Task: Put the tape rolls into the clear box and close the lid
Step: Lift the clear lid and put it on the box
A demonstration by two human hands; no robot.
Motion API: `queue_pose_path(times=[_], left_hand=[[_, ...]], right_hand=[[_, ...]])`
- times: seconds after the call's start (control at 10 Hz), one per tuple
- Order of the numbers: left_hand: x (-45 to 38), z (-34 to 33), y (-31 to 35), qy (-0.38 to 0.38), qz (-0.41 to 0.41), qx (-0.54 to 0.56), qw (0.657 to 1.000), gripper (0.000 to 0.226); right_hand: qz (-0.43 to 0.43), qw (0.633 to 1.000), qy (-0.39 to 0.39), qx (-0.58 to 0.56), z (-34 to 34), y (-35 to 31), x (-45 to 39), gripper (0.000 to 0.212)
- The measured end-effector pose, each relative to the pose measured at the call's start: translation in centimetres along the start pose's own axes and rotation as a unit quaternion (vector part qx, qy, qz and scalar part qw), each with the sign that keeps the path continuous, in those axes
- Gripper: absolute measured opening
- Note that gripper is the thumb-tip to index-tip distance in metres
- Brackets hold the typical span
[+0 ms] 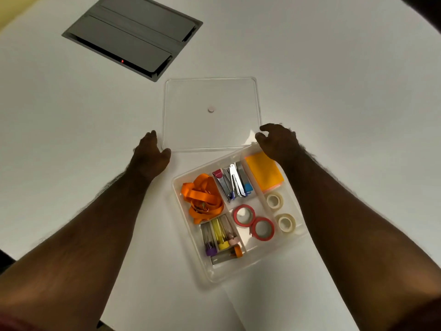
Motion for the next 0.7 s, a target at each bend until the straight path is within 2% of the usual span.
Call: queue_pose_path(times=[0.1,0.2,0.3,0.4,0.5,0.6,0.7], left_hand=[[-1.6,-1.3,-1.6,-0.043,0.073,-0.029,0.996,0.058],[-2.0,-1.5,-1.2,-0.041,0.069,-0.038,0.996,0.052],[-2.4,-1.1,-0.3,-0.006,0.072,0.045,0.996,0.051],[-2.6,-0.9,-1.0,0.027,0.132,0.214,0.968,0.049],[-2.8,-0.6,-2.0,0.047,0.166,0.296,0.94,0.047],[-3.5,0.3,-2.5,0.052,0.17,0.369,0.912,0.03],[-3.4,1.1,-2.4,0.044,0.17,0.393,0.903,0.027]], right_hand=[[-0.037,0.995,-0.091,0.032,-2.3,0.2,-2.6,0.057],[-0.055,0.992,-0.116,0.011,-2.7,-0.2,-3.3,0.062],[-0.058,0.993,-0.101,-0.007,-2.2,-1.7,-4.1,0.047],[-0.081,0.994,-0.074,-0.018,-1.9,-1.6,-4.5,0.032],[-0.105,0.993,-0.052,-0.032,-1.0,-0.8,-5.0,0.031],[-0.138,0.984,-0.041,-0.103,-0.4,0.6,-5.2,0.031],[-0.151,0.965,-0.032,-0.211,0.7,0.9,-5.1,0.03]])
Point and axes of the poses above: each hand's wrist, its own x-axis away from the middle knuckle, its own z-axis out of the back of the hand, y = z × x, the point moved 10 cm from there along -x, towards the middle knuckle, and after that the axes turned 12 degrees about x, right-handed, at the moved point
